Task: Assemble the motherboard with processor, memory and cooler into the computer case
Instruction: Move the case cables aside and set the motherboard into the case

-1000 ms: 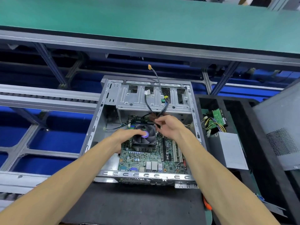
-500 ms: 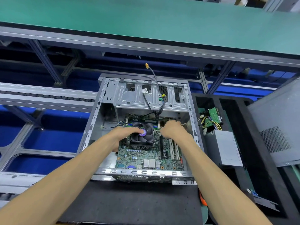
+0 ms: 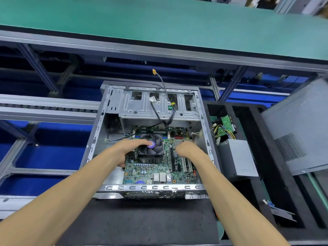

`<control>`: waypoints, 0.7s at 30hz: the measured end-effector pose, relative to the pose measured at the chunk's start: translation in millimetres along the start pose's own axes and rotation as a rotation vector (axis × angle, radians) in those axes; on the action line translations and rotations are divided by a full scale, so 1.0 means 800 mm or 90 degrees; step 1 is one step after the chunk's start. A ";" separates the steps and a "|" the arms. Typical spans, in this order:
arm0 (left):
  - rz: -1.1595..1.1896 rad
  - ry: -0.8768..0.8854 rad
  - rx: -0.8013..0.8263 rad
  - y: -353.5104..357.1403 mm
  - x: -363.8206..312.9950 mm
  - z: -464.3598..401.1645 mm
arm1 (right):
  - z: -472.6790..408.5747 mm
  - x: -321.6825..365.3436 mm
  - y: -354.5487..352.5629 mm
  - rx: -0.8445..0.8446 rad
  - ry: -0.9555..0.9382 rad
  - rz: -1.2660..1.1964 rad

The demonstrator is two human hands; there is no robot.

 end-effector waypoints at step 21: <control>0.099 0.020 0.040 0.004 -0.024 -0.026 | -0.023 -0.001 -0.014 -0.116 0.046 -0.125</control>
Point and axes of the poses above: each hand's wrist, its own z-axis away from the middle knuckle, its own y-axis out of the palm, x = y × z, the point moved 3 cm from there along -z, towards the middle knuckle, and after that the axes turned 5 degrees about -x, right-handed, at the moved point
